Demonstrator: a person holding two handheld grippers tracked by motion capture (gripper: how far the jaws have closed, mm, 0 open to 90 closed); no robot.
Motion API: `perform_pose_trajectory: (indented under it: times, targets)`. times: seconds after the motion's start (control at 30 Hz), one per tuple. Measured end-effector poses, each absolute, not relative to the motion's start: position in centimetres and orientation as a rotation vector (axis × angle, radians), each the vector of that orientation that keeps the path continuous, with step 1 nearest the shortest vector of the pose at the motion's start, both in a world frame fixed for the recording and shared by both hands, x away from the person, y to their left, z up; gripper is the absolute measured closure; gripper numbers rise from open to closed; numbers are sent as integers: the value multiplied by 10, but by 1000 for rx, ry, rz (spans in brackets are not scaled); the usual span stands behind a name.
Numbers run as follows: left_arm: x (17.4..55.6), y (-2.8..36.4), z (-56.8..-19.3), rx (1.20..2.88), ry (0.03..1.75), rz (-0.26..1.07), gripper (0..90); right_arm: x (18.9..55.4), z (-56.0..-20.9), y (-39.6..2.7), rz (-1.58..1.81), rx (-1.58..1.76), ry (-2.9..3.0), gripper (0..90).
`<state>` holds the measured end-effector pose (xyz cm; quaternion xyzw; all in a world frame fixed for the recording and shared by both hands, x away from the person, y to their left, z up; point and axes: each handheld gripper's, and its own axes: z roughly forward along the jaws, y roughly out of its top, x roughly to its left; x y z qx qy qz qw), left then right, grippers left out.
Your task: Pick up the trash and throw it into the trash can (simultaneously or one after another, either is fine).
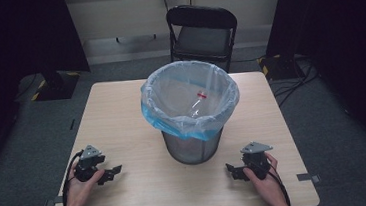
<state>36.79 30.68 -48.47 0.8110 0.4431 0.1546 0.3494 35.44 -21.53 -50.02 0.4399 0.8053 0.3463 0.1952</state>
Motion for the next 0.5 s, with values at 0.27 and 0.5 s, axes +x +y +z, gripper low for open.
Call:
perform_pose_trajectory:
  times: [0.27,0.5]
  targets:
    - [364,299,-496,2113,1160,474,160,354,-500,-215,971,1233,2257,95]
    - [361,297,-501,2059,1172,509,131,354,-500,-215,970,1233,2257,95]
